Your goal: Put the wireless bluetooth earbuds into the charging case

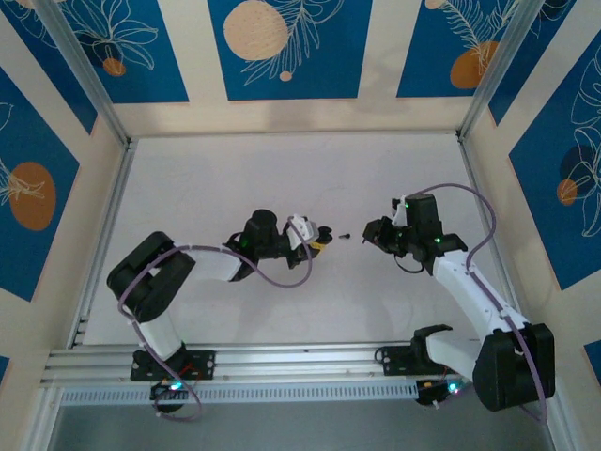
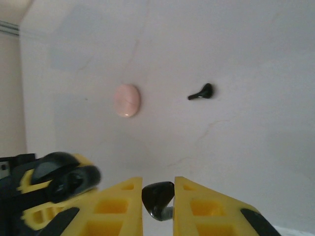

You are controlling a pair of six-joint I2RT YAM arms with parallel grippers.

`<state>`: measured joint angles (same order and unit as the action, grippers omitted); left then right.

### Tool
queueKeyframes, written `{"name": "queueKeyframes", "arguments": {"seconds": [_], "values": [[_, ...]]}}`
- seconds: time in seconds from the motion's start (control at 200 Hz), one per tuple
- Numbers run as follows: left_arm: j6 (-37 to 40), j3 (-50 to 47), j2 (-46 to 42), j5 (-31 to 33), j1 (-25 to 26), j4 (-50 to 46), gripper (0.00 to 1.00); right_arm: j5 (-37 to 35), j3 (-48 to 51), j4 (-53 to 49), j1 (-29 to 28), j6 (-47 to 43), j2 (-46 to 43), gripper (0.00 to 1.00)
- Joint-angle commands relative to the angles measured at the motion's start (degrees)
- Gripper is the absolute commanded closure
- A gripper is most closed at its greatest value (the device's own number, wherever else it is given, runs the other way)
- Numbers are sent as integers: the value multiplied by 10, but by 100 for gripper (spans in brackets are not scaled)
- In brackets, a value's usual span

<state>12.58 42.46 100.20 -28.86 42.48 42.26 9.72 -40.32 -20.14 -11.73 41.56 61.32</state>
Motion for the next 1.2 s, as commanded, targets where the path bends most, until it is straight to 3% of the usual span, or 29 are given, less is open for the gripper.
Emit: {"name": "queueKeyframes", "arguments": {"seconds": [0.0, 0.395, 1.195], "values": [[15, 8, 18, 16, 13, 45, 84, 4, 9, 46, -22, 43, -17, 83], [24, 16, 26, 36, 26, 56, 84, -65, 8, 101, -92, 73, -16, 82], [-18, 20, 33, 64, 31, 108, 83, -103, 14, 167, -142, 95, 23, 83]]}}
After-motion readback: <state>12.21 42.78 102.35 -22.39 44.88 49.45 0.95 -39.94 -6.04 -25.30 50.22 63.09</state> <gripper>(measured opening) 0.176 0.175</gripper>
